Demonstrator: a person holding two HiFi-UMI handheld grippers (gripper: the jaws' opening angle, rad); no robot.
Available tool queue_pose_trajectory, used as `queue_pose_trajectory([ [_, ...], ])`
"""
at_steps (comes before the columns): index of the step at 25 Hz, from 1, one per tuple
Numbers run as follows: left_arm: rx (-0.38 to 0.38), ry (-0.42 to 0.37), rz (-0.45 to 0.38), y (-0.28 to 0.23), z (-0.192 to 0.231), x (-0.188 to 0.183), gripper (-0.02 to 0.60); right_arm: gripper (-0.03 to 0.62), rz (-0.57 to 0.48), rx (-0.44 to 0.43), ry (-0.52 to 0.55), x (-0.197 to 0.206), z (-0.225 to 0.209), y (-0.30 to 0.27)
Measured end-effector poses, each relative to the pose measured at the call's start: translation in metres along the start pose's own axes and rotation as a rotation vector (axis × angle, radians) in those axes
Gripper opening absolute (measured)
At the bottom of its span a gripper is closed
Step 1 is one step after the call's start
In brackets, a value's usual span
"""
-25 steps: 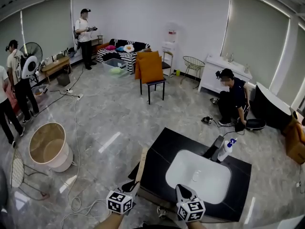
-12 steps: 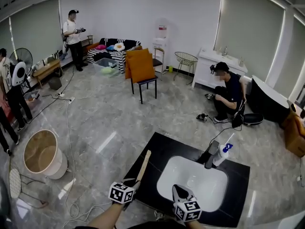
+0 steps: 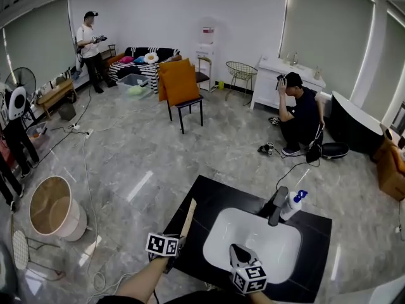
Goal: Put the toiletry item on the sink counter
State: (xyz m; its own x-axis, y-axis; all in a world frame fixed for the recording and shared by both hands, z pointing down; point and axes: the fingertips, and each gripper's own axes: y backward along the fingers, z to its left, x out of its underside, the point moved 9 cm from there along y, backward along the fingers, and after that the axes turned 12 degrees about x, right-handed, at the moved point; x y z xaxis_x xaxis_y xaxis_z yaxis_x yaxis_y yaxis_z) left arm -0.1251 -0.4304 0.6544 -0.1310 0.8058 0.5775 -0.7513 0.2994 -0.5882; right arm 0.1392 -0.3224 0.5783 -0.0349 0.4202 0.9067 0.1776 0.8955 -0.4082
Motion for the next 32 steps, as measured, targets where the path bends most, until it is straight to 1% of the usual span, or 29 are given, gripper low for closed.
queue_pose_trajectory([
  [5, 0.002, 0.085, 0.006, -0.012, 0.005, -0.005, 0.058, 0.000, 0.007, 0.014, -0.013, 0.001, -0.006, -0.004],
  [9, 0.011, 0.159, 0.031, -0.019, 0.010, -0.005, 0.058, -0.002, 0.005, 0.007, -0.019, 0.000, -0.007, -0.009],
  [17, -0.023, 0.221, 0.025, -0.023, 0.016, -0.006, 0.064, -0.002, 0.013, 0.000, -0.024, 0.002, -0.008, -0.012],
  [19, -0.037, 0.232, 0.033, -0.023, 0.018, -0.004, 0.081, 0.000, 0.011, -0.001, -0.026, 0.002, -0.008, -0.012],
  [20, -0.042, 0.235, 0.038, -0.023, 0.019, -0.003, 0.104, -0.002, 0.011, -0.001, -0.027, 0.002, -0.008, -0.011],
  [21, -0.045, 0.235, 0.040, -0.024, 0.019, -0.002, 0.138, -0.002, 0.011, -0.001, -0.028, 0.002, -0.009, -0.011],
  [23, -0.044, 0.229, 0.039, -0.024, 0.019, -0.001, 0.141, -0.002, 0.010, 0.001, -0.029, 0.003, -0.010, -0.010],
  [25, -0.042, 0.212, 0.041, -0.024, 0.017, -0.003, 0.159, -0.002, 0.010, 0.002, -0.029, 0.002, -0.010, -0.009],
  [27, -0.046, 0.170, 0.060, -0.025, 0.014, -0.004, 0.182, -0.002, 0.011, 0.000, -0.030, 0.001, -0.009, -0.008],
  [30, -0.063, 0.088, 0.099, -0.029, 0.008, -0.005, 0.208, 0.000, 0.010, -0.004, -0.029, 0.001, -0.008, -0.008],
  [32, -0.084, 0.039, 0.105, -0.030, 0.006, -0.006, 0.251, -0.001, 0.008, -0.006, -0.029, 0.001, -0.008, -0.007],
])
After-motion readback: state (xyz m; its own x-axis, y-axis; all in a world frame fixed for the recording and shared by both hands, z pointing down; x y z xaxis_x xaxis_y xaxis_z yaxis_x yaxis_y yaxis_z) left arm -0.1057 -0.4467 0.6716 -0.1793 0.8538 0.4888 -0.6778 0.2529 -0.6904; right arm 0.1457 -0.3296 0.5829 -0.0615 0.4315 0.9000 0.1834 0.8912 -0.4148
